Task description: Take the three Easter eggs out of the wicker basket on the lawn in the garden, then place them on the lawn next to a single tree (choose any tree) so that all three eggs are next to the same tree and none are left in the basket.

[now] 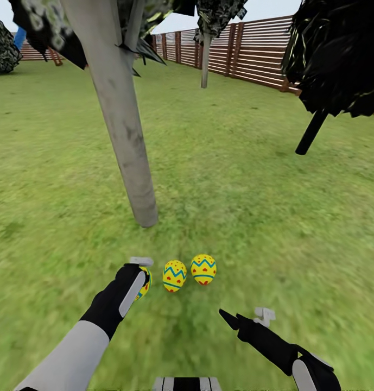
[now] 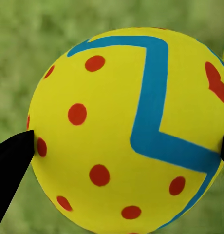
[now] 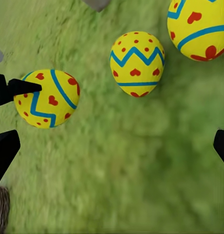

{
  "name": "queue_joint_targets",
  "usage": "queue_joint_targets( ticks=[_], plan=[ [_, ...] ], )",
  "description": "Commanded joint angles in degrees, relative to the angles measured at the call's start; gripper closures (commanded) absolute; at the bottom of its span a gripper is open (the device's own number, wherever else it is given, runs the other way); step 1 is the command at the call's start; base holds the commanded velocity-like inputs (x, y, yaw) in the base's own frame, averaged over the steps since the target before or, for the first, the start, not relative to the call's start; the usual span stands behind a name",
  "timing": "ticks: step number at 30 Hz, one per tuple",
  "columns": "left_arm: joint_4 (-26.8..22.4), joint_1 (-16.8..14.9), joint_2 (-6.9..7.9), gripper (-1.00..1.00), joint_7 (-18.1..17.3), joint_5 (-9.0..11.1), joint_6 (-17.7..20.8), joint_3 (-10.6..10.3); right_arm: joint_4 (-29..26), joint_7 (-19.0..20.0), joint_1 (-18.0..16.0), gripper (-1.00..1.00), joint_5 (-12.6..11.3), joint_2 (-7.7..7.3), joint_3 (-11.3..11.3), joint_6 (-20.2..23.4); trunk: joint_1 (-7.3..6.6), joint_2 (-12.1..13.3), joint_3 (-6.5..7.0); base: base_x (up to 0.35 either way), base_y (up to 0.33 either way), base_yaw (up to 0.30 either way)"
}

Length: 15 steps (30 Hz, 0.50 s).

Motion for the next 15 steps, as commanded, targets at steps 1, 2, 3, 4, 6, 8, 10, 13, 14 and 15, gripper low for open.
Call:
queue_joint_targets(
  ticks=[1, 2, 3, 4, 6, 8, 10, 13, 14, 15],
  plan=[
    [-0.05, -0.02, 0.03, 1.00, 0.66, 0.57, 0.04, -0.15, -0.03, 0.11, -0.03, -1.00, -0.31, 0.04, -0.12, 0.45, 0.01, -0.04, -0.27, 0.000, 0.000, 0.000],
    [-0.05, -0.01, 0.03, 1.00, 0.72, 0.56, -0.02, -0.18, -0.03, 0.11, -0.03, -1.00, -0.33, 0.04, -0.12, 0.45, 0.04, -0.05, -0.50, 0.000, 0.000, 0.000],
    [-0.06, -0.01, 0.03, 1.00, 0.75, 0.56, -0.04, -0.19, -0.03, 0.11, -0.03, -1.00, -0.32, 0.04, -0.12, 0.45, 0.06, -0.06, -0.72, 0.000, 0.000, 0.000],
    [-0.06, -0.02, 0.03, 1.00, 0.76, 0.55, -0.05, -0.20, -0.03, 0.11, -0.03, -1.00, -0.31, 0.06, -0.12, 0.45, 0.09, -0.08, -0.94, 0.000, 0.000, 0.000],
    [-0.05, -0.01, 0.03, 1.00, 0.78, 0.55, -0.07, -0.20, -0.03, 0.11, -0.03, -1.00, -0.29, 0.08, -0.11, 0.45, 0.14, -0.10, -1.38, 0.000, 0.000, 0.000],
    [-0.08, -0.01, 0.03, 1.00, 0.79, 0.56, -0.07, -0.21, -0.03, 0.11, -0.03, -1.00, -0.28, 0.09, -0.08, 0.45, 0.19, -0.13, -1.82, 0.000, 0.000, 0.000],
    [-0.06, 0.00, 0.03, 1.00, 0.79, 0.56, -0.07, -0.21, -0.03, 0.11, -0.03, -1.00, -0.28, 0.11, -0.07, 0.45, 0.22, -0.14, -2.05, 0.000, 0.000, 0.000],
    [-0.12, 0.00, 0.03, 1.00, 0.79, 0.66, -0.07, -0.16, -0.03, 0.09, -0.03, -1.00, -0.28, 0.12, -0.06, 0.45, 0.22, -0.14, -2.05, 0.000, 0.000, 0.000],
    [-0.12, 0.00, 0.03, 1.00, 0.79, 0.68, -0.07, -0.14, -0.03, 0.10, -0.03, -1.00, -0.28, 0.12, -0.05, 0.45, 0.22, -0.14, -2.05, 0.000, 0.000, 0.000],
    [-0.13, 0.00, 0.03, 1.00, 0.79, 0.70, -0.07, -0.13, -0.03, 0.10, -0.03, -1.00, -0.28, 0.13, -0.06, 0.45, 0.22, -0.14, -2.05, 0.000, 0.000, 0.000]
  ],
)
